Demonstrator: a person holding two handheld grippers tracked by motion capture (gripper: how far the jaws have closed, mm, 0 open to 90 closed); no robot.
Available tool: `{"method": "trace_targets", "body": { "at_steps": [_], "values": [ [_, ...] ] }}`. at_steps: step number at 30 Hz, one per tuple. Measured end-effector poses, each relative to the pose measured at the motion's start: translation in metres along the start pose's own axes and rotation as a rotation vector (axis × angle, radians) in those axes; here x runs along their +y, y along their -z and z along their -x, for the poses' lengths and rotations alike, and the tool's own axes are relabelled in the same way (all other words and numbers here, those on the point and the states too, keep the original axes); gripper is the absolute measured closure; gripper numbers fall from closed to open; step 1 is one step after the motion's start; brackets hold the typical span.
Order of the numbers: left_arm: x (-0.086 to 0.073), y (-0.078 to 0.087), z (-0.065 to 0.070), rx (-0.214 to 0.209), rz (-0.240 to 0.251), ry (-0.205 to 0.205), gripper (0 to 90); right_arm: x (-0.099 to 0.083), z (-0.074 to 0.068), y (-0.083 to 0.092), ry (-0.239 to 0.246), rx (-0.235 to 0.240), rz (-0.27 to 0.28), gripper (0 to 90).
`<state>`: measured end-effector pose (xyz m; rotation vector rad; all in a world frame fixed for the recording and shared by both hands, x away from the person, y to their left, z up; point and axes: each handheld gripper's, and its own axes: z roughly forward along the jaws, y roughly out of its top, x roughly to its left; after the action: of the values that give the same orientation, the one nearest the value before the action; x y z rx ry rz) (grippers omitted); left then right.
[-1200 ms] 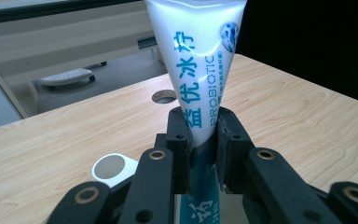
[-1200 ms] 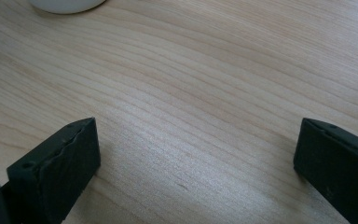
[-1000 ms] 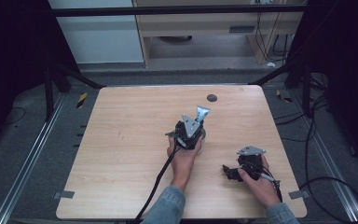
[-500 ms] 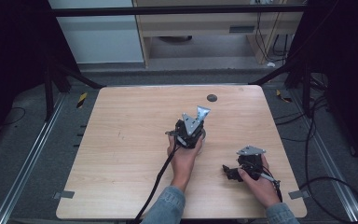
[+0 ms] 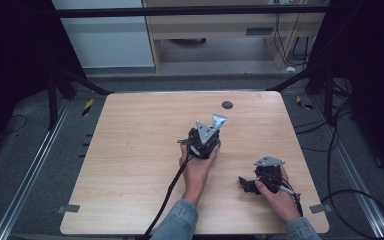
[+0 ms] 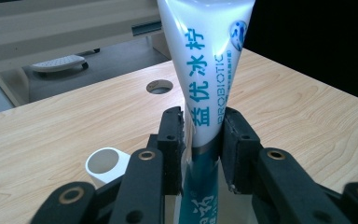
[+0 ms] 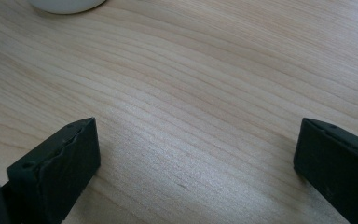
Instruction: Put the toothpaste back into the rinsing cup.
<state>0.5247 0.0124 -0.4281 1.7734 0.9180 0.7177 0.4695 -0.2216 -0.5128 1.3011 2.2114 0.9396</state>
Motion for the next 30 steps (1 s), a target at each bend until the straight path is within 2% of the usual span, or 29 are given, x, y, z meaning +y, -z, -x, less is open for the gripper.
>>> {"method": "trace_targets", "body": {
  "at_steps": [10,15,19,30],
  "values": [
    [0.0005,0.0028,0.0000,-0.009,-0.013,0.002,65.1,0.0000,0.0000,0.0000,0.000,0.000,0.000,0.6],
    [0.0001,0.0050,0.0005,-0.007,-0.014,-0.013,62.5,0.0000,0.0000,0.0000,0.000,0.000,0.000,0.6],
    [-0.0006,0.0061,0.0025,-0.026,-0.018,-0.020,62.4,0.0000,0.0000,0.0000,0.000,0.000,0.000,0.6],
    [-0.0010,0.0070,0.0055,-0.036,-0.028,-0.028,61.9,0.0000,0.0000,0.0000,0.000,0.000,0.000,0.6]
  ]
}}
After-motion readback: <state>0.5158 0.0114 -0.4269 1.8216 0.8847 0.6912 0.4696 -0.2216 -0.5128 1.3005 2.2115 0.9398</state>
